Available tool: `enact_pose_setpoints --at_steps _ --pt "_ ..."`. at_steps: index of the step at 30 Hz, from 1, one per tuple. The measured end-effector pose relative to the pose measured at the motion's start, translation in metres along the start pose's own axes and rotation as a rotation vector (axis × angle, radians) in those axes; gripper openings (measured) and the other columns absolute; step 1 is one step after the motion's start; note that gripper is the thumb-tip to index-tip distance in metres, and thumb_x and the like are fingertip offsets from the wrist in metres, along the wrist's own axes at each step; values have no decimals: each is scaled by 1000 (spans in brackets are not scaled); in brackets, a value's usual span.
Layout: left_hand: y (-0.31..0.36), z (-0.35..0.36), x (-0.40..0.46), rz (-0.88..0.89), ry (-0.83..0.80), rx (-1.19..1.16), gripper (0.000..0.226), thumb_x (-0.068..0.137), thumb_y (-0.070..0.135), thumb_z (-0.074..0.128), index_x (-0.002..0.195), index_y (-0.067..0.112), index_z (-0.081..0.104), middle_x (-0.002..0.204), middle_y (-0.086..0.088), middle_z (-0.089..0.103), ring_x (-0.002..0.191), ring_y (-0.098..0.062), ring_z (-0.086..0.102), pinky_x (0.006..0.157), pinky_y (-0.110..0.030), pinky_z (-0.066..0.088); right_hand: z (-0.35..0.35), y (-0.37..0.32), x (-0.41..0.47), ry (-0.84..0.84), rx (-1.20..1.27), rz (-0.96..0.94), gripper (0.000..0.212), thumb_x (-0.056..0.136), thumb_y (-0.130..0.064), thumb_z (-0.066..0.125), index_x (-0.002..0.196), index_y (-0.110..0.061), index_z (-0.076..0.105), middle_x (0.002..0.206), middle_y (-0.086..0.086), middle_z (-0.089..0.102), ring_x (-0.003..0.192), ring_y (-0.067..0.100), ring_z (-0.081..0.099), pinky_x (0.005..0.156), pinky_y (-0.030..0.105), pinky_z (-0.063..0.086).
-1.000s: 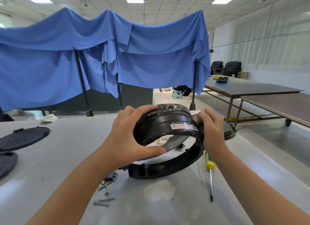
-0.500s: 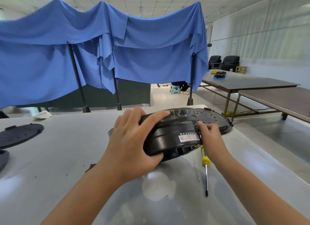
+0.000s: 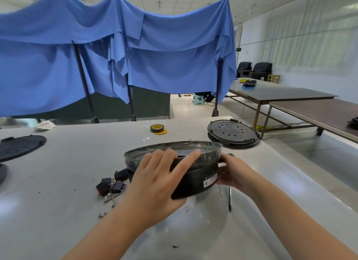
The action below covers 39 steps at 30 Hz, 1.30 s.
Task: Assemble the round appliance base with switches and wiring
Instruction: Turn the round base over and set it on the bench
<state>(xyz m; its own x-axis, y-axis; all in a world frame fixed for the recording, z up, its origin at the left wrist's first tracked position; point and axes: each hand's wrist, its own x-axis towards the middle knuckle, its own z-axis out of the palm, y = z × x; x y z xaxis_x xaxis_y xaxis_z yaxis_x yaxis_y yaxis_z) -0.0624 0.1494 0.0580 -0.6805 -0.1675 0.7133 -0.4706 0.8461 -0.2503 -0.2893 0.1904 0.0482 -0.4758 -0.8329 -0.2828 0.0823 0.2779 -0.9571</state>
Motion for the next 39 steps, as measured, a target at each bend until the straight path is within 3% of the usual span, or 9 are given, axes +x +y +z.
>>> enact_pose_setpoints --at_steps 3,7,16,18,22,25,28,32,39 --pt "1 11 -17 14 -42 -3 83 73 51 64 142 16 36 99 0 46 83 -20 44 74 -31 33 3 5 2 -35 104 19 27 97 -22 48 86 -3 63 62 18 69 55 25 69 50 28 55" --pt "-1 22 -29 23 -98 -4 81 78 61 61 140 13 40 99 1 53 86 -19 49 77 -30 35 5 12 8 -53 146 33 31 100 -23 41 85 -3 58 59 17 68 53 26 68 48 30 55" --pt "10 30 -40 93 -26 -81 17 96 23 51 108 13 58 84 0 58 70 -23 53 65 -34 37 5 19 15 -28 -45 -76 23 102 -20 40 96 -3 54 83 14 61 60 20 66 53 29 56" --pt "11 32 -41 100 -31 -107 14 95 19 53 106 14 58 82 0 57 67 -23 51 62 -35 39 6 20 15 -22 -79 -82 21 102 -20 41 97 -3 54 83 13 61 60 19 66 57 32 57" --pt "14 33 -43 111 -24 -143 11 92 15 55 103 15 56 78 0 56 64 -23 49 59 -35 40 3 22 16 10 -192 -152 22 102 -20 40 99 -2 53 88 16 57 75 24 60 86 44 55" --pt "14 35 -43 103 -21 -166 17 82 8 66 96 14 61 76 0 55 62 -23 48 57 -36 41 3 23 15 36 -291 -221 24 102 -22 39 93 -4 52 88 18 58 80 28 62 89 50 52" --pt "14 37 -44 101 -32 -174 28 65 2 75 89 13 66 76 0 56 62 -23 46 58 -33 38 2 25 15 53 -283 -302 25 103 -20 38 87 -6 52 78 9 59 70 19 63 82 41 55" --pt "13 40 -49 117 -22 -192 29 67 2 72 90 14 60 76 -1 56 64 -23 43 60 -32 36 1 27 14 81 -204 -399 26 102 -14 39 80 -7 52 61 -6 56 52 -2 58 57 15 50" --pt "9 43 -48 131 -8 -191 23 73 -1 62 91 13 58 75 -3 53 64 -24 40 58 -33 37 -1 27 11 59 -93 -475 24 102 -10 37 98 6 54 78 4 61 61 0 62 60 13 49"
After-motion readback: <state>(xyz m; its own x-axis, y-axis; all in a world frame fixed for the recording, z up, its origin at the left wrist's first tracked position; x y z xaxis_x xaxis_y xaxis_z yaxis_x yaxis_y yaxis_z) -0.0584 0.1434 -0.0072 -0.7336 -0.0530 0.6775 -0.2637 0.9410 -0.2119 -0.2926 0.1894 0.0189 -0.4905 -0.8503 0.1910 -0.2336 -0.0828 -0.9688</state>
